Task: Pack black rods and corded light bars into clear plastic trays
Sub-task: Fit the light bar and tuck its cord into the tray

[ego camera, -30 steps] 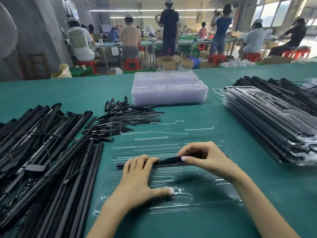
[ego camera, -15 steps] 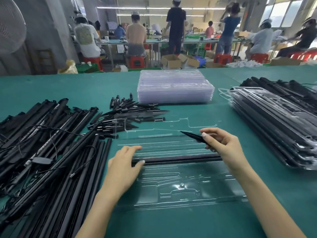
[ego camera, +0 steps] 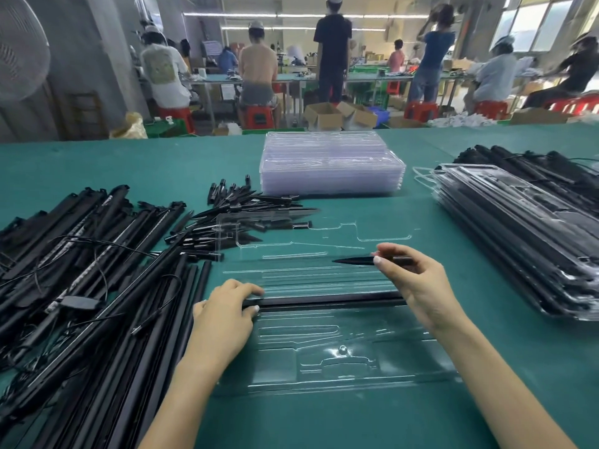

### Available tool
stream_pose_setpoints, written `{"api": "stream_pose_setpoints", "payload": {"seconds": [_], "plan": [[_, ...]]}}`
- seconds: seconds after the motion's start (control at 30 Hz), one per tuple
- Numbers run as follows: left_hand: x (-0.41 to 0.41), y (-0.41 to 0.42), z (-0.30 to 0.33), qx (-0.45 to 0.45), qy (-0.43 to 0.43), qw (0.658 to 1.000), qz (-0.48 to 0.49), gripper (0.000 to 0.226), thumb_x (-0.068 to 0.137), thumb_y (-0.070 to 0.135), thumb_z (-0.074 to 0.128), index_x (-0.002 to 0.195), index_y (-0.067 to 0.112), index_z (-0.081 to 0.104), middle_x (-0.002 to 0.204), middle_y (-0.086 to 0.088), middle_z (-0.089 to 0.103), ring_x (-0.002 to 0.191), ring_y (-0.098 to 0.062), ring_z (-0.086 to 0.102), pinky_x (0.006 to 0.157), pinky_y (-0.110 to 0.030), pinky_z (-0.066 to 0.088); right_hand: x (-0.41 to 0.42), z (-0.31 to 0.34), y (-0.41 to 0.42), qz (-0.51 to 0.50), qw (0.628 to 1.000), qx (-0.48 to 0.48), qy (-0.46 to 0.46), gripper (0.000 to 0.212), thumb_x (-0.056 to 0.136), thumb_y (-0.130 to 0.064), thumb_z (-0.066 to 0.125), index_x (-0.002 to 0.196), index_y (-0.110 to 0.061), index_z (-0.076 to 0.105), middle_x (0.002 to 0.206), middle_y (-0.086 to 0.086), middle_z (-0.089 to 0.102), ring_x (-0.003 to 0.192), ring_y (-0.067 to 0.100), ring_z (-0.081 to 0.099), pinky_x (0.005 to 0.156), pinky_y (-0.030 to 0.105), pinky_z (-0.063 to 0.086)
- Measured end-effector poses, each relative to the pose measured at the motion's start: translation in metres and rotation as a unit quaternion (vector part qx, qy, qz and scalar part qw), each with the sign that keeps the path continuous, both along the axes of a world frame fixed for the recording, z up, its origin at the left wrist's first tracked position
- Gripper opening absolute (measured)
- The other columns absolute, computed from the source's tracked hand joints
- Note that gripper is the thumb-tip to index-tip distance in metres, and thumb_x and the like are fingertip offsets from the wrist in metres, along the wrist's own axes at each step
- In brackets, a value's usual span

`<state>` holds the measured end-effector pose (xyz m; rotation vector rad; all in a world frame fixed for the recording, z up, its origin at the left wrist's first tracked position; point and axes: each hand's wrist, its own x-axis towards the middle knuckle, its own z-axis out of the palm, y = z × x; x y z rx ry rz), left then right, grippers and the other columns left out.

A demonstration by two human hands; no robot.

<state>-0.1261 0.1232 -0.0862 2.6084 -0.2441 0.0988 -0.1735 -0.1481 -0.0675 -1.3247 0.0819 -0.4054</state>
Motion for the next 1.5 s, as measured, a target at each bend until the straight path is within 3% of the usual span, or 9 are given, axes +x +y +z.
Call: {"api": "stream_pose_setpoints", "payload": {"seconds": [0.17, 0.33, 0.4, 0.47, 0.57, 0.73, 1.03, 1.17, 1.5], "plan": [[0.003, 0.005, 0.003, 0.013, -0.03, 0.999, 0.025, 0.048, 0.092, -0.002, 0.045, 0.124, 0.032, 0.055, 0.125, 0.013, 0.052, 0.116, -0.009, 0.047, 0.106, -0.041, 0.027, 0.001, 0.004, -0.003, -0.008, 0.988, 0.153, -0.006, 0.008, 0.067, -0.018, 0.07, 0.07, -0.017, 0.078, 0.071, -0.008, 0.067, 0.063, 0.001, 0.059, 0.059, 0.012, 0.048], [0.005, 0.009, 0.006, 0.001, -0.049, 0.997, 0.06, 0.038, 0.097, 0.008, 0.043, 0.125, 0.029, 0.056, 0.126, 0.008, 0.052, 0.122, -0.014, 0.043, 0.102, -0.041, 0.027, 0.003, 0.005, -0.011, -0.034, 0.986, 0.161, -0.009, 0.026, 0.092, -0.034, 0.05, 0.076, -0.021, 0.065, 0.068, -0.009, 0.059, 0.063, 0.002, 0.055, 0.06, 0.018, 0.046], [0.003, 0.007, 0.006, 0.005, -0.041, 0.998, 0.039, 0.029, 0.097, 0.02, 0.05, 0.122, 0.032, 0.058, 0.123, 0.011, 0.055, 0.119, -0.012, 0.046, 0.099, -0.039, 0.028, 0.003, 0.002, -0.011, -0.053, 0.997, 0.056, -0.016, 0.023, 0.099, -0.023, 0.045, 0.079, -0.019, 0.056, 0.069, -0.008, 0.059, 0.065, 0.005, 0.056, 0.063, 0.022, 0.05], [0.001, 0.003, 0.005, 0.02, -0.027, 0.999, 0.014, 0.024, 0.095, 0.031, 0.054, 0.117, 0.038, 0.061, 0.12, 0.017, 0.056, 0.118, -0.008, 0.046, 0.099, -0.037, 0.027, 0.001, -0.005, -0.01, -0.085, 0.978, -0.191, -0.029, 0.019, 0.099, -0.016, 0.047, 0.082, -0.018, 0.055, 0.071, -0.008, 0.058, 0.064, 0.003, 0.053, 0.067, 0.019, 0.048], [-0.001, -0.002, 0.004, 0.013, -0.016, 1.0, -0.01, 0.019, 0.093, 0.038, 0.056, 0.109, 0.043, 0.064, 0.113, 0.02, 0.057, 0.116, -0.004, 0.047, 0.1, -0.037, 0.027, 0.0, -0.015, -0.007, -0.044, 0.868, -0.494, -0.04, 0.008, 0.096, -0.016, 0.055, 0.097, -0.018, 0.062, 0.091, -0.008, 0.062, 0.083, -0.002, 0.056, 0.08, 0.014, 0.043], [-0.002, -0.001, 0.003, -0.014, -0.031, 0.999, -0.01, 0.011, 0.091, 0.035, 0.061, 0.097, 0.043, 0.065, 0.103, 0.019, 0.057, 0.107, -0.004, 0.051, 0.097, -0.035, 0.026, -0.002, -0.023, 0.001, 0.037, 0.713, -0.699, 0.038, 0.029, 0.093, -0.044, 0.054, 0.118, -0.033, 0.061, 0.118, -0.022, 0.052, 0.092, 0.009, 0.06, 0.075, 0.025, 0.044], [-0.003, -0.002, 0.008, -0.05, -0.164, 0.985, 0.016, 0.019, 0.093, 0.017, 0.057, 0.108, 0.027, 0.063, 0.104, 0.014, 0.052, 0.101, -0.009, 0.049, 0.091, -0.034, 0.029, -0.002, -0.019, 0.005, -0.013, 0.714, -0.7, 0.005, 0.017, 0.088, -0.038, 0.065, 0.098, -0.025, 0.068, 0.099, -0.014, 0.063, 0.087, 0.015, 0.062, 0.064, 0.024, 0.039], [-0.004, -0.003, 0.017, -0.183, -0.253, 0.949, 0.054, 0.033, 0.094, -0.003, 0.043, 0.106, 0.018, 0.065, 0.101, 0.007, 0.049, 0.086, -0.01, 0.048, 0.086, -0.038, 0.038, -0.002, -0.019, 0.002, -0.041, 0.726, -0.686, 0.01, 0.014, 0.089, -0.036, 0.063, 0.098, -0.026, 0.065, 0.094, -0.013, 0.064, 0.09, 0.012, 0.06, 0.063, 0.024, 0.038], [-0.003, 0.001, 0.024, -0.414, -0.237, 0.867, 0.146, 0.033, 0.09, -0.008, 0.041, 0.104, 0.018, 0.054, 0.107, -0.001, 0.048, 0.089, -0.004, 0.049, 0.082, -0.011, 0.039, -0.006, -0.015, -0.006, -0.105, 0.747, -0.656, 0.015, 0.008, 0.087, -0.03, 0.068, 0.093, -0.025, 0.068, 0.087, -0.014, 0.065, 0.085, 0.012, 0.06, 0.059, 0.025, 0.04]]}}
